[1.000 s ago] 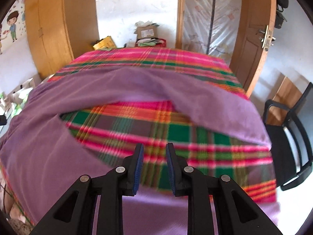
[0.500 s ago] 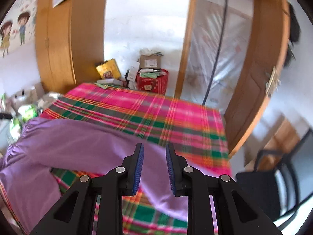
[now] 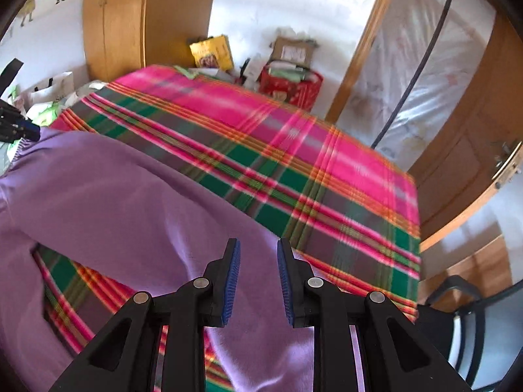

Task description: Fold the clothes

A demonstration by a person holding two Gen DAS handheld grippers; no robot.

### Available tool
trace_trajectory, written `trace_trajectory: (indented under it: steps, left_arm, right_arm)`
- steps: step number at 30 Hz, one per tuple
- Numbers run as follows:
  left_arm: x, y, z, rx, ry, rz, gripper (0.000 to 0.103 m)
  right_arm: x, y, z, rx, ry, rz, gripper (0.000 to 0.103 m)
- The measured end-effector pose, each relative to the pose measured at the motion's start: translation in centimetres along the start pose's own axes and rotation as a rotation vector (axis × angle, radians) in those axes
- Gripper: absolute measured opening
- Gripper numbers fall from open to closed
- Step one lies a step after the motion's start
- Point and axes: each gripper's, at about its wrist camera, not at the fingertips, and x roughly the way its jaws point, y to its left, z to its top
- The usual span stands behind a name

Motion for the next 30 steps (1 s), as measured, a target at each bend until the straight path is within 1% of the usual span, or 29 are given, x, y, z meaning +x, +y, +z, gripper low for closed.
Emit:
trace_trajectory:
  steps: [2, 3, 6, 9, 11, 12, 14, 16, 21, 24, 26, 27, 28, 29, 30]
  left_arm:
    - [1.0, -1.7, 1.0, 0.066, 0.007, -0.007, 0.022]
    - [1.5, -2.2, 1.7, 0.078, 0.014, -0.016, 0.022]
    - [3.3, -3.2, 3.6, 0.097, 0.03, -0.033, 0.022]
    - [4.5, -3.7, 4.8, 0.11, 0.031, -0.044, 0.022]
    - [4.8, -4.0, 5.3, 0.124, 0.022, -0.045, 0.022]
    - [4.8, -4.0, 5.4, 0.124, 0.024, -0.047, 0.022]
    - [4.9, -4.0, 5.7, 0.126, 0.027, -0.05, 0.022]
    - [4.9, -4.5, 5.8, 0.142, 0.027, -0.036, 0.022]
    - [4.5, -5.9, 5.5, 0.194, 0.02, 0.003, 0.022]
    - [4.4, -6.1, 5.6, 0.188, 0.022, -0.002, 0.021]
    - [4.4, -6.0, 5.8, 0.157, 0.034, -0.017, 0.018]
    - [4.4, -5.9, 5.6, 0.155, 0.036, -0.014, 0.018]
    - [4.4, -6.0, 5.4, 0.154, 0.037, -0.011, 0.015]
    - [4.4, -6.1, 5.3, 0.162, 0.036, -0.013, 0.012]
    - [4.3, -6.3, 5.2, 0.169, 0.034, -0.014, 0.01]
  right_arm:
    - [1.1, -1.0, -0.1, 0.019, 0.019, 0.032, 0.029]
    - [1.5, -1.4, 0.0, 0.026, 0.027, 0.049, 0.032]
    - [3.2, -2.3, 0.0, 0.024, 0.053, 0.083, 0.033]
    - [4.9, -2.5, -0.2, -0.021, 0.093, 0.089, 0.033]
    - [6.1, -2.6, -0.2, -0.057, 0.128, 0.071, 0.033]
    - [6.7, -2.8, -0.1, -0.072, 0.143, 0.062, 0.033]
    - [7.6, -3.2, -0.1, -0.083, 0.153, 0.078, 0.033]
    - [7.9, -3.4, 0.2, -0.077, 0.136, 0.095, 0.034]
    - [8.5, -3.8, 0.2, -0.075, 0.135, 0.166, 0.034]
    - [8.6, -4.2, 0.0, -0.054, 0.141, 0.217, 0.034]
    - [8.6, -4.3, -0.1, -0.028, 0.147, 0.259, 0.034]
    - [8.4, -4.2, -0.2, -0.023, 0.148, 0.28, 0.033]
    - [8.3, -4.1, -0.2, -0.027, 0.146, 0.29, 0.031]
    - [8.2, -4.0, -0.3, -0.031, 0.144, 0.3, 0.021]
    - [8.1, -3.9, -0.3, -0.035, 0.142, 0.309, 0.01]
